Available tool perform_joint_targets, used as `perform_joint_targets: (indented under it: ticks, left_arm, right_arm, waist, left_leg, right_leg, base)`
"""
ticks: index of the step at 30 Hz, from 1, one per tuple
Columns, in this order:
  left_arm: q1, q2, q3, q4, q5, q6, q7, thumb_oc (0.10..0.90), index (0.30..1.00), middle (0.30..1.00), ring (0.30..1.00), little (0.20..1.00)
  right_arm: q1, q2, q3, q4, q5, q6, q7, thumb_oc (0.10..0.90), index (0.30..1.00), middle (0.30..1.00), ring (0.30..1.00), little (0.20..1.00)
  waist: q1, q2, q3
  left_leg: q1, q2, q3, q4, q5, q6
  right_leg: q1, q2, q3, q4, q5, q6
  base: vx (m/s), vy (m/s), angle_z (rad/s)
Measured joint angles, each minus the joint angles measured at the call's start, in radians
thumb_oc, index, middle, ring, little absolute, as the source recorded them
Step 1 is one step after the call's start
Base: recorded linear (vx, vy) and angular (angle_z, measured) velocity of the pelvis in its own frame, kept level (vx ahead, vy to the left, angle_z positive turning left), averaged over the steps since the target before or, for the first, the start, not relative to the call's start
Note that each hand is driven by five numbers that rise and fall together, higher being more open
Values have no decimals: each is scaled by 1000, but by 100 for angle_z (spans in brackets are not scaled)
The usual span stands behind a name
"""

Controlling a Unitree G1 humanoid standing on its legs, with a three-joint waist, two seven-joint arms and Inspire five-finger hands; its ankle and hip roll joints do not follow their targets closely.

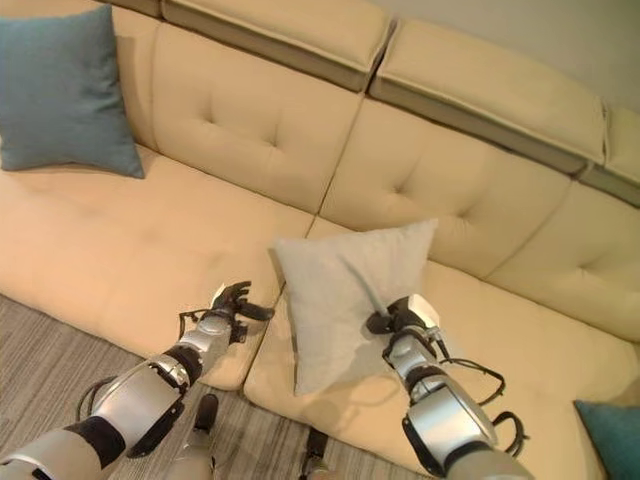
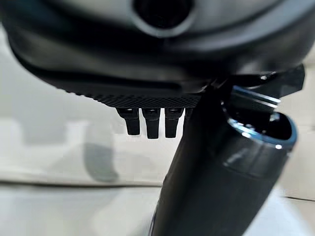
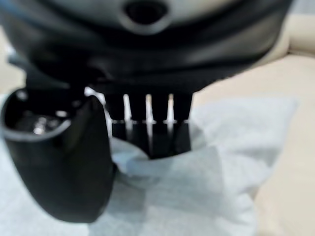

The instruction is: Pick up all the scattered cushions and arrange them neatly on the sofa.

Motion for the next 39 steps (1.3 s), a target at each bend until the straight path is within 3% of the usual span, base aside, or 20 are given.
perform_joint_targets:
  ticks: [8, 14, 21, 39]
  left_arm:
    - [19, 24, 2, -1, -1, 3, 17, 800, 900, 900, 900, 900]
    - [-19, 36, 1, -1, -42, 11, 75, 800, 900, 900, 900, 900]
    - [-27, 34, -25, -20, -85, 11, 113, 800, 900, 900, 900, 900]
    - [-27, 30, -97, -75, -107, 8, 123, 800, 900, 900, 900, 900]
  right_arm:
    - [-3, -6, -67, -41, 107, -51, -1, 400, 300, 300, 300, 300]
    - [-12, -29, -83, -115, 190, -92, -2, 400, 300, 300, 300, 300]
    - [-12, -37, -79, -204, 235, -96, -1, 400, 300, 300, 300, 300]
    - [-108, -24, -1, -211, 432, -94, 21, 400, 300, 300, 300, 300]
  waist:
    - [-12, -10, 45]
    - [-20, 9, 83]
    - [-23, 26, 112]
    - [-26, 64, 152]
  left_leg:
    - [-36, 2, 9, -15, 8, -6]
    - [-36, 5, 35, -34, 16, -4]
    - [-15, 13, 54, -61, 32, -2]
    - [14, 29, 57, -109, 77, -8]
  right_leg:
    - [-51, 0, 12, 0, 6, 1]
    - [-76, -2, 38, 0, 14, 2]
    - [-81, 1, 58, 0, 24, 5]
    - [-79, 14, 65, -1, 40, 8]
  base:
    - [4, -4, -2]
    - [26, -12, -12]
    - [31, -23, -8]
    - [6, -7, -2]
